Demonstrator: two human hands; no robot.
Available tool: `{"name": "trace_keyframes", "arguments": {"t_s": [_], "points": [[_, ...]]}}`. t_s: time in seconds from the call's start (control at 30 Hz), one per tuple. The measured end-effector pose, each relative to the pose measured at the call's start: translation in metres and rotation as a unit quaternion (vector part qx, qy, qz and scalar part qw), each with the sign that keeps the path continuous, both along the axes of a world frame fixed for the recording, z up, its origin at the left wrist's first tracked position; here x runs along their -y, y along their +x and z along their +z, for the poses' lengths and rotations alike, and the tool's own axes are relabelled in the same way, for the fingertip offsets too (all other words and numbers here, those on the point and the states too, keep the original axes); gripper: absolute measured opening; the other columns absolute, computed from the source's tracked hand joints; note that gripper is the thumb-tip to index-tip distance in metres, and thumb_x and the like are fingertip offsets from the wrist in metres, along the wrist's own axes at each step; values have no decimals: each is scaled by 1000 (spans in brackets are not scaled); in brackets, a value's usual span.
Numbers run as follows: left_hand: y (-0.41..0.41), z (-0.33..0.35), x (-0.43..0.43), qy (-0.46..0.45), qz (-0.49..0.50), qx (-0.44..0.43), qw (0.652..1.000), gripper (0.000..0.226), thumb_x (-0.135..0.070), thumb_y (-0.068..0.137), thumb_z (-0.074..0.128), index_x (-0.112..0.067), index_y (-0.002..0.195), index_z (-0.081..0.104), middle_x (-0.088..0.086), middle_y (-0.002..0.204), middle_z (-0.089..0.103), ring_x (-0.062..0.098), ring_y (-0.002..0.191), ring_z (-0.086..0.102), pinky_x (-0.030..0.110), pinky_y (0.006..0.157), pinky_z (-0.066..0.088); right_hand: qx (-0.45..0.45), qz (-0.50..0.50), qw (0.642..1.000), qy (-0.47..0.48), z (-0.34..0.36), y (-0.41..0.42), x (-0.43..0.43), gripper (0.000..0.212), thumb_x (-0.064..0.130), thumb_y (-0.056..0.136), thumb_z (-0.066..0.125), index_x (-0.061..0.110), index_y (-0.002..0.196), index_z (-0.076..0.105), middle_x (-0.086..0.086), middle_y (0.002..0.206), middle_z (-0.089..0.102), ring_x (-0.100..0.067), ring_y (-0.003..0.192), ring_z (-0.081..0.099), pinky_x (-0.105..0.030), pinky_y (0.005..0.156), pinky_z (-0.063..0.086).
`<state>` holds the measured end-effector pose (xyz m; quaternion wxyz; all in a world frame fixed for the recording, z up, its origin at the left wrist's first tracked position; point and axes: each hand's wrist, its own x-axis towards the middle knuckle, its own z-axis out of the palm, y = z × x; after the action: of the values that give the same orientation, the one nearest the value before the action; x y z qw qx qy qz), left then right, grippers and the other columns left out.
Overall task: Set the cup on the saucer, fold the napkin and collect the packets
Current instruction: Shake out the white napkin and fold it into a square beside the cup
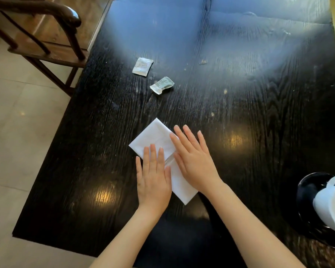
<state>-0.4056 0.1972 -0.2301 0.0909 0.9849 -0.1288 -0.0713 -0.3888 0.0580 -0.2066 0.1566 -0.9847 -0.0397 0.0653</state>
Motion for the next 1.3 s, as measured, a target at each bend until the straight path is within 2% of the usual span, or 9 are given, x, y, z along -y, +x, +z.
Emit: {"name": "trace_keyframes", "arguments": {"t_s": [0.07,0.2,0.4,0.57,0.87,0.93,1.1,1.23,1.3], "points": [[0,-1,0,16,4,-2,1000,55,-32,95,25,-4,142,33,19,149,32,33,139,27,54,111,23,-40,83,994,-60,-12,11,5,54,37,99,19,20,149,9,4,159,6,-13,143,-10,-40,118,-9],[1,6,1,41,8,-29,999,59,-36,94,21,-3,142,30,18,150,29,32,140,26,58,110,26,-19,69,993,-98,-24,7,10,57,41,98,15,18,149,10,3,158,7,-15,145,-1,-40,119,-6],[33,15,-5,-66,62,-2,996,58,-40,96,12,-13,146,23,8,155,22,17,143,9,54,115,-1,7,72,993,-88,-26,6,9,55,40,98,20,15,147,14,3,155,7,-18,145,8,-40,117,1],[71,1,-3,20,-45,-11,999,58,-37,94,-3,-14,148,-2,4,159,2,19,146,0,47,117,-4,5,68,993,-93,-24,7,8,55,39,98,21,15,147,22,1,155,14,-18,144,9,-40,117,3],[45,0,-56,-5,-4,-49,999,64,-48,93,9,-15,144,-11,2,156,-8,14,144,-7,40,118,-7,-25,69,993,-93,-21,8,9,56,43,98,16,18,148,11,4,157,9,-17,145,0,-40,117,-5],[49,9,-61,-64,3,-76,995,66,-45,97,23,-14,147,-4,3,159,2,13,145,-3,39,118,-5,-32,71,993,-90,-22,8,9,56,44,98,14,20,149,7,5,157,4,-16,145,-3,-41,117,-7],[97,33,-36,-185,89,-96,974,68,-31,84,62,-14,141,30,9,127,51,25,119,45,46,98,42,-31,72,996,-44,-14,10,13,59,47,97,13,22,149,5,4,159,2,-12,143,-14,-36,117,-15],[132,38,-37,-135,101,-208,963,63,-33,75,74,-17,128,44,6,110,55,18,92,53,30,77,42,25,27,999,-12,4,-8,21,53,39,97,23,17,146,26,2,155,20,-16,145,8,-40,119,4],[139,41,-46,-150,105,-256,949,49,-33,74,74,-21,116,52,0,90,58,13,78,53,25,64,38,6,45,998,-41,3,-23,21,57,43,96,23,17,147,21,3,154,14,-16,145,7,-40,119,1]]}}
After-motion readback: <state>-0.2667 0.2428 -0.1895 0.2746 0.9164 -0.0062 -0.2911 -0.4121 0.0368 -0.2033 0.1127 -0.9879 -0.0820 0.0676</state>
